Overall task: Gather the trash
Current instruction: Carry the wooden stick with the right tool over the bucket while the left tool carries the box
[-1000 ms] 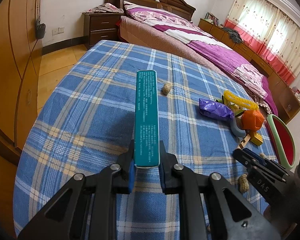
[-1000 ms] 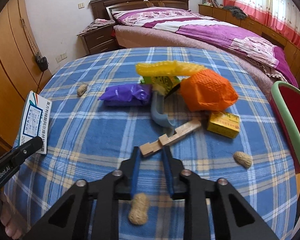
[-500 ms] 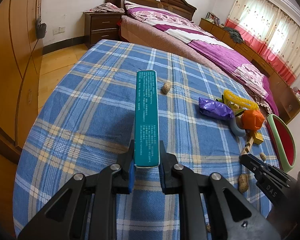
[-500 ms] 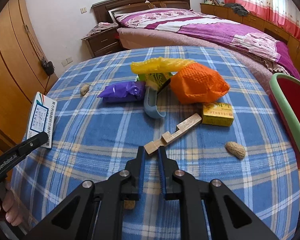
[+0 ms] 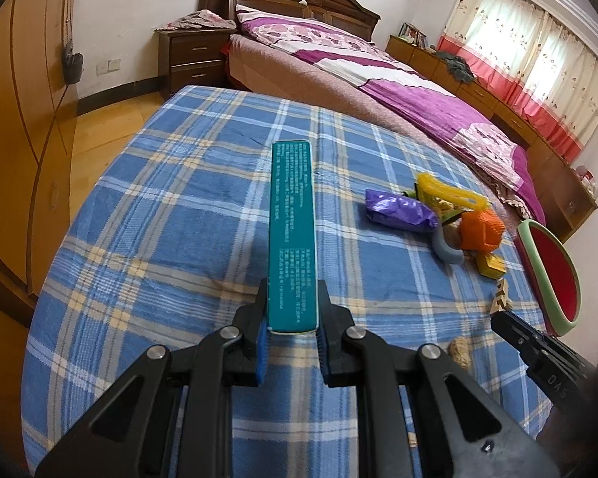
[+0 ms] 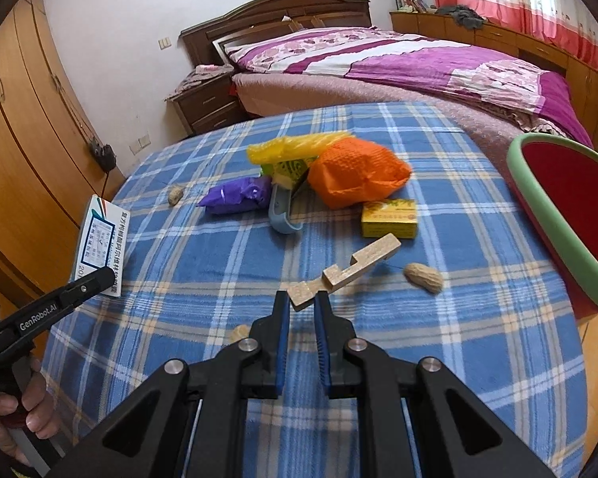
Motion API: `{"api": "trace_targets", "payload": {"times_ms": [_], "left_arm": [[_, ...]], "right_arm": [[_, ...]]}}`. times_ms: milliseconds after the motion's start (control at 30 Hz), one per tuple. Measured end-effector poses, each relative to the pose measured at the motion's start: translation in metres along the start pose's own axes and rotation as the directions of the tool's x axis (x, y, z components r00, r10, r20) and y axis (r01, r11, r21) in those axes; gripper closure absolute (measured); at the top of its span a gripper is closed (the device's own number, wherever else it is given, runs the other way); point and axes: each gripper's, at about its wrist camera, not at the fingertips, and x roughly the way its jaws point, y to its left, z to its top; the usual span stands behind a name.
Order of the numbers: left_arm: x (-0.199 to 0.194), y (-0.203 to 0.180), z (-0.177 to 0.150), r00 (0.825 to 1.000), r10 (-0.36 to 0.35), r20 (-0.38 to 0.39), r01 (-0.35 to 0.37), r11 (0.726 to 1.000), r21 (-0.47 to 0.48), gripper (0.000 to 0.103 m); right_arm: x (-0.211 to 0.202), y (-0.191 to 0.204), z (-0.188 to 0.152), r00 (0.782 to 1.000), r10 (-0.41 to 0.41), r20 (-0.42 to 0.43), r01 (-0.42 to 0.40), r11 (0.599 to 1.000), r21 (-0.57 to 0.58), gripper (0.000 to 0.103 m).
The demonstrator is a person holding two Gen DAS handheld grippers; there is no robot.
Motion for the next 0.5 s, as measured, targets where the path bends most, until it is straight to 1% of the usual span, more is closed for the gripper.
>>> {"api": "trace_targets", "payload": {"times_ms": [500], "left_arm": [[-0.016, -0.031, -0.005, 0.998, -0.056, 0.0, 0.056, 0.998, 0.041, 0.085]], "right_arm": [[-0.048, -0.025, -0.005, 0.995, 0.04, 0.094, -0.046, 0.997, 0.058, 0.089]]}}
